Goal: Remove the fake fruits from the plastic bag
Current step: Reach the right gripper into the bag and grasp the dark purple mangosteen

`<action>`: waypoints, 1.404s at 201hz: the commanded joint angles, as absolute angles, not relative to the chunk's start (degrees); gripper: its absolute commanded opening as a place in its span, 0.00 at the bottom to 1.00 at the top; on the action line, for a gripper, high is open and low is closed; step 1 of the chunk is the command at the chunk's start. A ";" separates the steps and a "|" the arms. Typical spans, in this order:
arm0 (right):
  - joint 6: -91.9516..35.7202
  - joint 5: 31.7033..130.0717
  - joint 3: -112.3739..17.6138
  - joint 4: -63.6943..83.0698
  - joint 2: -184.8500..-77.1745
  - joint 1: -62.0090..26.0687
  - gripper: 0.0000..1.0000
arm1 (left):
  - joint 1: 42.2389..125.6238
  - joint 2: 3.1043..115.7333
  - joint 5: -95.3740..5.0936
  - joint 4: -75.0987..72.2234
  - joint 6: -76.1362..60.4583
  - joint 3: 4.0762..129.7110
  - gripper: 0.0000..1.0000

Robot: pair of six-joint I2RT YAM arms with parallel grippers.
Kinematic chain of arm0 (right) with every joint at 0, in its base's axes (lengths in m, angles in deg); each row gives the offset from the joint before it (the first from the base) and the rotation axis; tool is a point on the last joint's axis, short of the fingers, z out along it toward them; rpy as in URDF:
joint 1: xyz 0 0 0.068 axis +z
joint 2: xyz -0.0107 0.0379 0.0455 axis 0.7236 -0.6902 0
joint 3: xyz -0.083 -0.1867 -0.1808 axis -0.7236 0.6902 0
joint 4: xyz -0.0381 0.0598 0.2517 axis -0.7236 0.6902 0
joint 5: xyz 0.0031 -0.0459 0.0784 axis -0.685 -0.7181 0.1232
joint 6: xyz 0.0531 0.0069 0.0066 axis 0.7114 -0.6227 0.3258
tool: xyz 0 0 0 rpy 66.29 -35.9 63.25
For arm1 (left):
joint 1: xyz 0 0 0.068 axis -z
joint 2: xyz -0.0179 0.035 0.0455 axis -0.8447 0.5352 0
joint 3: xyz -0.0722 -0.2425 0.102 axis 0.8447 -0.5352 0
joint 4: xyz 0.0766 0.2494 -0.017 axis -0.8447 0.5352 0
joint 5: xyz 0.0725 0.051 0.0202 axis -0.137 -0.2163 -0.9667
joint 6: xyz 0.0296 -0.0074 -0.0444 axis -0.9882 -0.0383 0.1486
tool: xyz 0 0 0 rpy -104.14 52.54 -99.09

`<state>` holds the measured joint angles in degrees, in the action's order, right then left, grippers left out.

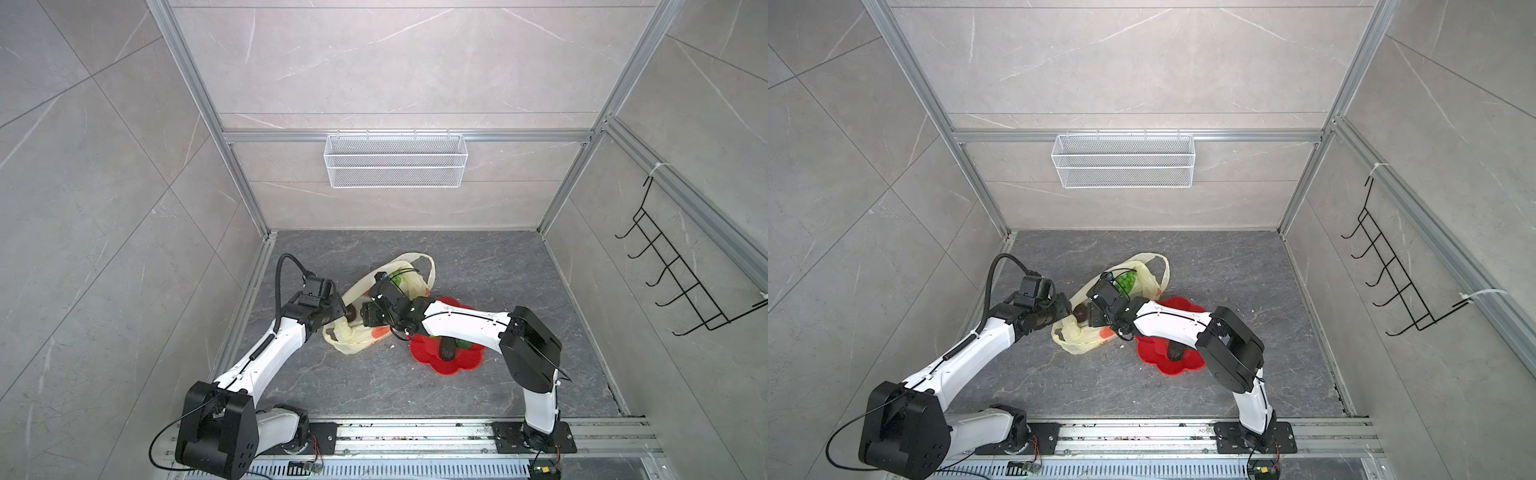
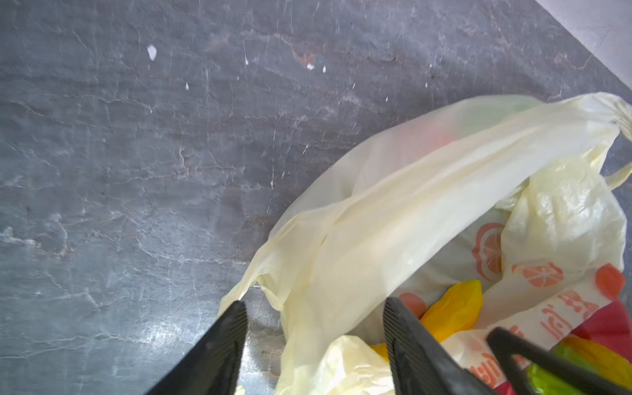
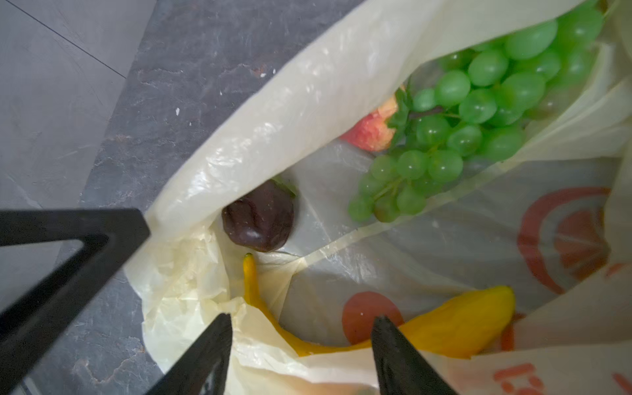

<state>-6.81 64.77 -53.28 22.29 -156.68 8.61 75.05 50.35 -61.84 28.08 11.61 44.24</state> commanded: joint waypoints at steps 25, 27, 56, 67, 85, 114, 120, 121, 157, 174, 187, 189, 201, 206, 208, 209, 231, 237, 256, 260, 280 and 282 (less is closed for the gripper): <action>-4.18 69.68 -54.25 20.50 -159.36 7.70 0.67 | 75.84 60.62 -64.95 34.18 7.07 51.39 0.73; -4.07 69.86 -54.33 20.43 -159.50 7.70 0.67 | 75.84 60.91 -64.83 34.08 6.88 51.51 0.73; -3.69 70.50 -56.11 20.86 -161.76 7.69 0.67 | 76.03 62.00 -64.51 32.53 7.17 50.87 0.74; -4.00 70.98 -57.17 21.17 -162.91 7.70 0.67 | 75.67 62.08 -65.45 32.18 7.67 50.29 0.72; -4.74 72.74 -59.02 21.19 -165.01 7.70 0.67 | 74.68 61.88 -65.94 31.11 8.50 49.10 0.61; -5.87 73.21 -61.53 21.48 -166.97 7.70 0.67 | 73.29 60.33 -65.54 27.15 9.74 45.84 0.45; -6.59 73.41 -62.00 21.48 -167.10 7.70 0.67 | 72.87 60.49 -65.09 26.81 9.79 45.53 0.41; -6.74 73.44 -62.03 21.50 -167.12 7.74 0.67 | 72.77 60.50 -65.03 26.75 9.86 45.53 0.41; -10.73 74.70 -64.85 21.65 -167.93 8.39 0.65 | 69.42 59.63 -61.93 23.17 11.06 42.90 0.25; -12.73 75.48 -66.69 22.27 -168.60 8.73 0.63 | 68.14 58.48 -60.85 21.32 11.29 41.72 0.20; -14.08 76.45 -68.61 23.08 -169.74 8.89 0.62 | 67.67 57.64 -60.37 20.21 11.49 41.10 0.18; -14.22 76.50 -68.99 23.28 -169.99 8.85 0.62 | 67.60 57.57 -60.19 20.01 11.45 41.03 0.17; -14.94 76.99 -71.17 24.52 -171.39 9.06 0.60 | 67.57 57.17 -59.47 19.27 11.22 40.69 0.16; -15.34 77.29 -72.15 25.04 -172.01 9.10 0.59 | 67.57 57.17 -59.35 19.23 11.32 40.64 0.16; -15.41 77.37 -72.56 25.26 -172.29 9.11 0.59 | 67.57 57.10 -59.24 19.18 11.37 40.67 0.16; -15.45 77.48 -72.94 25.58 -172.49 9.04 0.58 | 67.57 57.09 -59.20 19.15 11.35 40.63 0.16; -16.09 78.91 -75.88 26.87 -174.56 9.25 0.55 | 67.57 56.61 -59.18 18.67 11.65 39.95 0.15; -16.15 79.36 -76.53 26.95 -175.02 9.22 0.54 | 67.57 56.46 -59.19 18.52 11.69 39.69 0.14; -16.21 80.38 -78.80 27.79 -176.70 9.34 0.48 | 67.44 56.21 -59.18 18.34 11.97 39.19 0.13; -16.27 80.57 -79.52 28.04 -177.29 9.37 0.47 | 67.39 56.20 -59.28 18.29 12.05 39.07 0.13; -16.68 79.52 -82.60 30.42 -179.46 9.45 0.45 | 67.35 55.96 -59.04 17.90 12.37 38.53 0.12; -16.69 79.18 -82.86 30.78 -179.62 9.46 0.45 | 67.25 55.94 -59.01 17.90 12.38 38.52 0.12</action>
<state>-15.45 79.37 -78.83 26.42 -176.72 9.02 67.66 57.65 -59.88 19.14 11.35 38.95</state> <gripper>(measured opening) 0.456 0.128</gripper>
